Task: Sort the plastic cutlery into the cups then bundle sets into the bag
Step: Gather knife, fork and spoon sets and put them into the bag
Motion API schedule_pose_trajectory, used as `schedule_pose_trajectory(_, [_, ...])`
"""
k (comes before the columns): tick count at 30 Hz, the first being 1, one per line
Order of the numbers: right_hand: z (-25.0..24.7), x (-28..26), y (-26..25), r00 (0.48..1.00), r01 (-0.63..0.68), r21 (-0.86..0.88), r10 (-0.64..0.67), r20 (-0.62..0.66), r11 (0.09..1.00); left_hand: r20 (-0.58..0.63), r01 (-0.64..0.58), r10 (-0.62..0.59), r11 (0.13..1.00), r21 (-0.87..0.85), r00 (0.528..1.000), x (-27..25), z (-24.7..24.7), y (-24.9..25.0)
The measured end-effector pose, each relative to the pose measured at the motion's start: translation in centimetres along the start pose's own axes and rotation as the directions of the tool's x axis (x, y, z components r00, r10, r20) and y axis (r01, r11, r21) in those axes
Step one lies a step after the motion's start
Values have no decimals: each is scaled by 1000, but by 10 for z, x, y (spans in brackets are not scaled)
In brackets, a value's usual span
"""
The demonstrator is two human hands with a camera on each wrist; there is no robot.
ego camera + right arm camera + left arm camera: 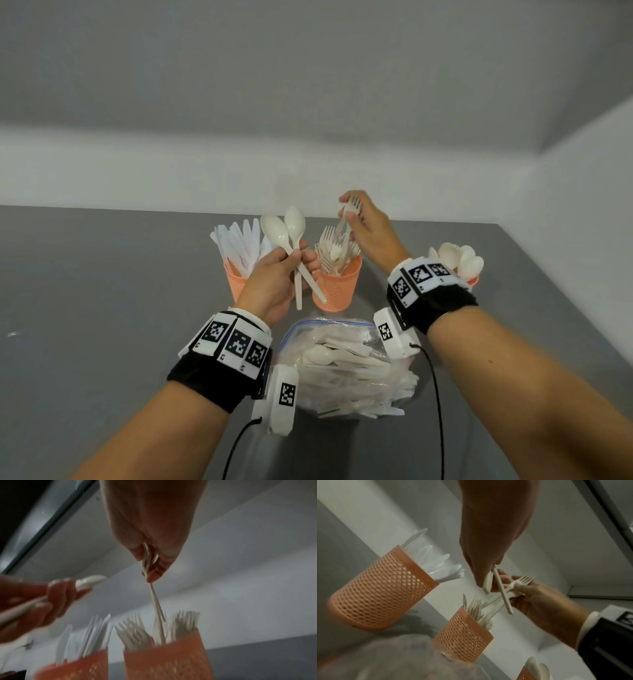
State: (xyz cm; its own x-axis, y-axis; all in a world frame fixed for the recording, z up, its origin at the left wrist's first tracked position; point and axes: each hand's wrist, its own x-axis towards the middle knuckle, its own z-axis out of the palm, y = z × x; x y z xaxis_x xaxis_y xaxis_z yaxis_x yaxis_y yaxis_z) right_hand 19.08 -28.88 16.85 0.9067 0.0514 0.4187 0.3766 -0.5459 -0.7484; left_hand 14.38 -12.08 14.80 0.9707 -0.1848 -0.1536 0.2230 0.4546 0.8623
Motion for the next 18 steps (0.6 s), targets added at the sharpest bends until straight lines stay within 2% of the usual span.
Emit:
schedule_pose_trajectory(4, [12,-6,20,986,-114,9,112,125,993,2,1,-1,999,35,1000,0,-3,1])
schedule_pose_trajectory(7, [18,-7,25,931,-237,-111,259,259,965,24,5,-6,998,62,1000,-1,-1,-2])
schedule_pose_trajectory(8, [19,-5,27,926,-239,-173,278,256,955,33,0,-3,997,80,999,-2,1,-4])
schedule_pose_trajectory(10, [17,-4,22,961,-204,-222,239,142,953,56,-14,8,994,111,998,-3,4,-6])
schedule_pose_trajectory(12, [11,-6,9,987,-159,-92,156,-33,983,85,-41,30,990,132,996,-3,8,-8])
schedule_pose_trajectory(13, [8,-10,-1,985,-154,36,156,-69,987,98,-55,41,987,150,994,-3,11,-10])
schedule_pose_trajectory(14, [6,-15,-13,983,-166,179,177,-43,970,109,-65,45,982,180,993,-4,14,-11])
schedule_pose_trajectory(16, [6,-26,-34,967,-252,351,225,116,902,142,-108,67,945,310,988,-5,25,-13])
schedule_pose_trajectory(17, [8,-29,-39,960,-273,343,230,160,899,164,-145,81,891,430,983,-5,31,-15])
schedule_pose_trajectory(18, [9,-32,-41,962,-264,315,226,153,912,188,-186,94,807,561,978,-5,38,-17])
